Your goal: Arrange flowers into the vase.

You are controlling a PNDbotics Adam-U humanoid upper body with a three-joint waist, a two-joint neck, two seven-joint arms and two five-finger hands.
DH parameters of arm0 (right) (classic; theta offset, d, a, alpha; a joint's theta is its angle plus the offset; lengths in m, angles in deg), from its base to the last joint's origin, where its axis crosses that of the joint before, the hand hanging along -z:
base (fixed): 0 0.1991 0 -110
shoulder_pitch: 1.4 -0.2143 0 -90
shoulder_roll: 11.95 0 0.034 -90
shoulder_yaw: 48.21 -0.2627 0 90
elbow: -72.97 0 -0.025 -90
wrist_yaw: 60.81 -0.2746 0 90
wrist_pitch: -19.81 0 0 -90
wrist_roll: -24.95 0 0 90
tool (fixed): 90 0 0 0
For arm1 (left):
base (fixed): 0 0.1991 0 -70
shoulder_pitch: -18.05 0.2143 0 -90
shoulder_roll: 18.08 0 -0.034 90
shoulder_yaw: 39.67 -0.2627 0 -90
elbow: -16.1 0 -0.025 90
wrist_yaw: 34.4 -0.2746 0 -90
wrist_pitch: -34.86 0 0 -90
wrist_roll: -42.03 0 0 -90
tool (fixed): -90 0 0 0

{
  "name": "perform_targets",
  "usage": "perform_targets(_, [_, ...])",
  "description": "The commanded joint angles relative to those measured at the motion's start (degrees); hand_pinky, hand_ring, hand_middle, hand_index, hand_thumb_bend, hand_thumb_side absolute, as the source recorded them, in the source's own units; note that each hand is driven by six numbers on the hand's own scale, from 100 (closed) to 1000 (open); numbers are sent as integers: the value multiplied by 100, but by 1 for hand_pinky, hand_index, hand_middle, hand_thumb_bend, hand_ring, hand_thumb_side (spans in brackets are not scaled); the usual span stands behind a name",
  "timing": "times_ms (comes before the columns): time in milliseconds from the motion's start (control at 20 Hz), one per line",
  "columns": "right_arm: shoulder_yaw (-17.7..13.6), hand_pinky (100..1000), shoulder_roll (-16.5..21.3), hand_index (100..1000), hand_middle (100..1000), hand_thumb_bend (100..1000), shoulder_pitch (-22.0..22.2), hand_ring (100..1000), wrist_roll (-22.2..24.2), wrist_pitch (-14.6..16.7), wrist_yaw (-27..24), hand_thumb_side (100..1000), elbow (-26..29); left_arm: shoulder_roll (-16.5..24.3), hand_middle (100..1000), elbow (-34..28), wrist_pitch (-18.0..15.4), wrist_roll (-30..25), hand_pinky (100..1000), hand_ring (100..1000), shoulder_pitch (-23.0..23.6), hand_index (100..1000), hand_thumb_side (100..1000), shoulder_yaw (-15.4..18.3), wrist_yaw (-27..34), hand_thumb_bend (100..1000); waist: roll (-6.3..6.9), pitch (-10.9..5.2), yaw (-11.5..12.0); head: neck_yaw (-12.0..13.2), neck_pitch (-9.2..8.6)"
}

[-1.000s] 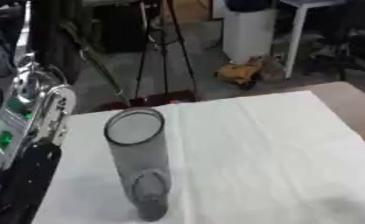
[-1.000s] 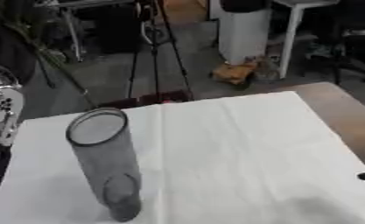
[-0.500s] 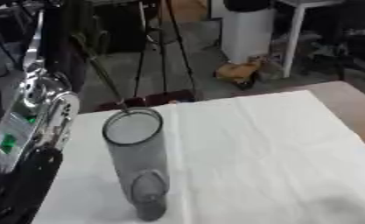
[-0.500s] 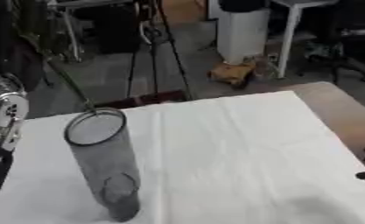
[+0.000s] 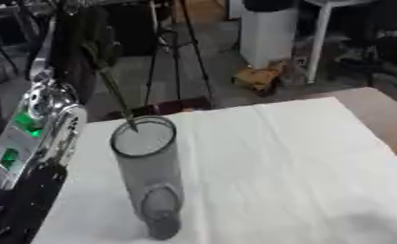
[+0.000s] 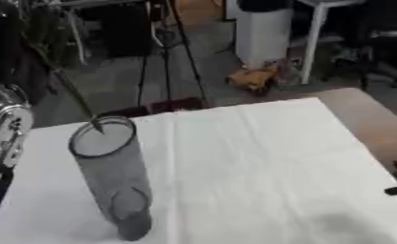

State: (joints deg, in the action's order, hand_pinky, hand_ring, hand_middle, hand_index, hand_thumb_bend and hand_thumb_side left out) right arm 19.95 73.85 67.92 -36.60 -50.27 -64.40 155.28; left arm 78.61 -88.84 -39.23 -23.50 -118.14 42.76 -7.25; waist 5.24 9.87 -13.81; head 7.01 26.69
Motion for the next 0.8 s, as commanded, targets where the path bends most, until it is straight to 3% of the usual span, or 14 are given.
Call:
perform_targets(50, [-8,661,119,707,388,466,-58,965,8,3,-15,551,95,199,100,-4,44,-47,100,100,-51,130,738,-31,-29,446,-52,-137,1,-6,9])
perform_targets(450, [-7,662,120,707,388,467,-55,965,20,-6,-20,552,105,212,100,2,49,-88,100,100,-65,134,750,-42,-34,403,-47,-142,2,-25,2])
perform_targets(800, [-9,661,117,707,388,467,-60,965,15,-6,-19,554,104,357,100,-15,-58,29,100,100,-235,134,691,123,-146,425,-54,-160,6,-20,1])
